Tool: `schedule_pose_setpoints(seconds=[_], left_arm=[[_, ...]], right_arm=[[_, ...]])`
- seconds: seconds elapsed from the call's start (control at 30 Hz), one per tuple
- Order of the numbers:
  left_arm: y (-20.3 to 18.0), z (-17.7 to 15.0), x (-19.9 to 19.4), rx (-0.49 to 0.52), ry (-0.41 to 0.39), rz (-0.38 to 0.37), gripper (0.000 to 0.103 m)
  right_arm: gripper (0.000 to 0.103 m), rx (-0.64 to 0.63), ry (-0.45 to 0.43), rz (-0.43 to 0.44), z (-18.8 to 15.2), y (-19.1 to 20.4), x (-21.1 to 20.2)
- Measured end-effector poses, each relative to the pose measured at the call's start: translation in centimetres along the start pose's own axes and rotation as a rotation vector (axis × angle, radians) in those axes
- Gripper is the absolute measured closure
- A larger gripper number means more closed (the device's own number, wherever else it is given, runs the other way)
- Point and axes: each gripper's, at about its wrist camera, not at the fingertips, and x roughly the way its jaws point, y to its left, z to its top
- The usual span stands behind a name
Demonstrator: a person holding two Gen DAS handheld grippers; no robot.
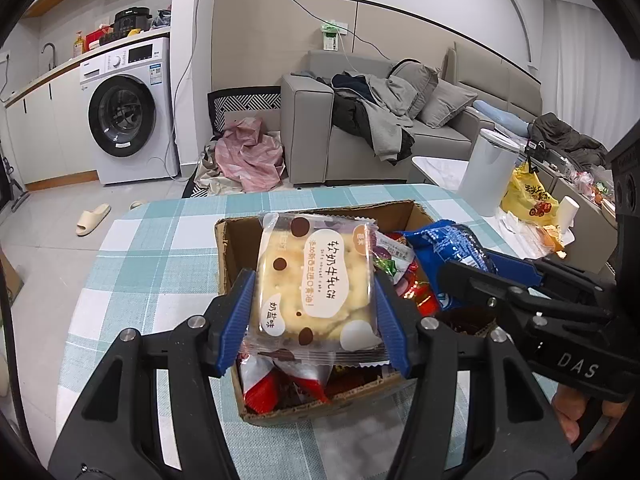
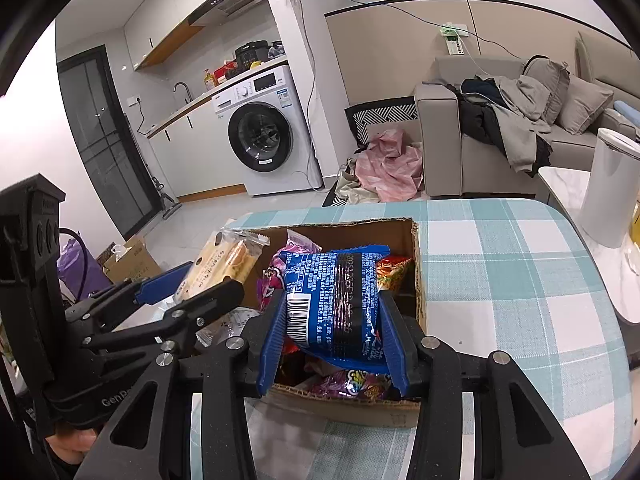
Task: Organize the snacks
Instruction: 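Open both grippers to drop the packs into the box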
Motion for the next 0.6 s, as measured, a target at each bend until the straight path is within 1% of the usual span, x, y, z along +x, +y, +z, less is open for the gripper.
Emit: schedule_pose_setpoints(seconds=[0.27,0.53,0.6], left_arm=[[0.7,-0.4,2.4,-0.010,0.000,0.009,0.048],[0.7,-0.4,3.0,0.002,-0.010,0.007,0.047],[0.7,-0.4,3.0,0.000,-0.011,-0.002,0.048]], right_arm=[[0.058,-0.001,0.010,0.006,0.0,-0.5,1.2],[0.058,0.007,0.019,0.002,-0.2,-0.9,1.9],[0.052,0.003,0.014,0.000,-0.1,-1.0,1.8]])
